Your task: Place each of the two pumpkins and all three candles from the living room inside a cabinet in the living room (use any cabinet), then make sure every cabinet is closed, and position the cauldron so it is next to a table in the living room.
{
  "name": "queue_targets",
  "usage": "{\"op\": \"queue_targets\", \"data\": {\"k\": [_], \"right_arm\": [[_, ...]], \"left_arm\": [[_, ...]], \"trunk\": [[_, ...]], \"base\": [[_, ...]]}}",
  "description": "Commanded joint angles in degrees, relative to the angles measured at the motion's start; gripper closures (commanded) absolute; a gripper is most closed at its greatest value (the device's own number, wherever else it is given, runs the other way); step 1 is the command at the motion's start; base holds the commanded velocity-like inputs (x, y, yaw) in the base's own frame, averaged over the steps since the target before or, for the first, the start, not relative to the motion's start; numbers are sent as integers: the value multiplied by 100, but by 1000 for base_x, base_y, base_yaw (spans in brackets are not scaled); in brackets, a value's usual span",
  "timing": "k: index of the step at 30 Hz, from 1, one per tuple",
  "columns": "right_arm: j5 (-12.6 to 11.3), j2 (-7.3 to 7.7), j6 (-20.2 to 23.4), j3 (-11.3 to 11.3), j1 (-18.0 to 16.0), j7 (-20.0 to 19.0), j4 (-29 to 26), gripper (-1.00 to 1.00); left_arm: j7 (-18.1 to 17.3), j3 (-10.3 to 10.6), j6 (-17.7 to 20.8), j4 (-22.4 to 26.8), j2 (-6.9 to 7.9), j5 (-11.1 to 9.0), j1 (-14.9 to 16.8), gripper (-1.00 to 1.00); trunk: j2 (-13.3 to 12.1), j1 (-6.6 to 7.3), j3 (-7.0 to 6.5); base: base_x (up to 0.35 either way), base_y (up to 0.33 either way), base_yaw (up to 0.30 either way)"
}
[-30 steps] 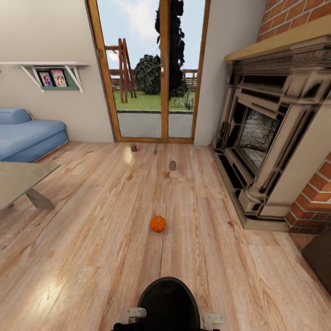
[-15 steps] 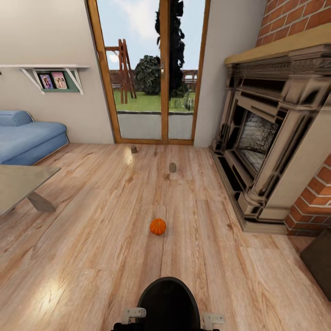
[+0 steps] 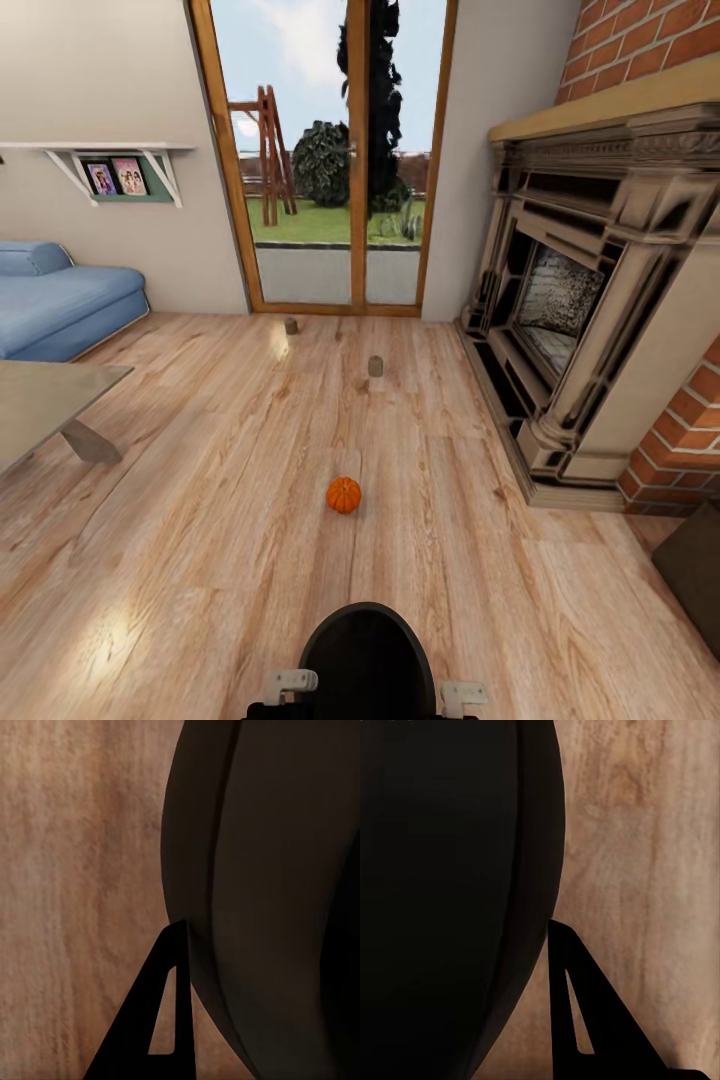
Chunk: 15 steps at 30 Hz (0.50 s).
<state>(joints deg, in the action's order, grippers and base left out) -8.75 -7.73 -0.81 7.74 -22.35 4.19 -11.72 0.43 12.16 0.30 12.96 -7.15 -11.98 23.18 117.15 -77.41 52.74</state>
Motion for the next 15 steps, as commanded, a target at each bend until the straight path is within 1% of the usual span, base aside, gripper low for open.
{"op": "queue_targets", "data": {"k": [1,15], "right_arm": [[-31,0,-7,44,-6,30,-23,100],[-31,0,-16,44,-6,30,-23,100]], "left_arm": [[10,41,0,-13,3,-59,2,100],[10,41,-3,-11,3,-59,2,100]], "trunk": [[2,1,4],[2,1,4]], "base": [[0,0,0],[0,0,0]]}}
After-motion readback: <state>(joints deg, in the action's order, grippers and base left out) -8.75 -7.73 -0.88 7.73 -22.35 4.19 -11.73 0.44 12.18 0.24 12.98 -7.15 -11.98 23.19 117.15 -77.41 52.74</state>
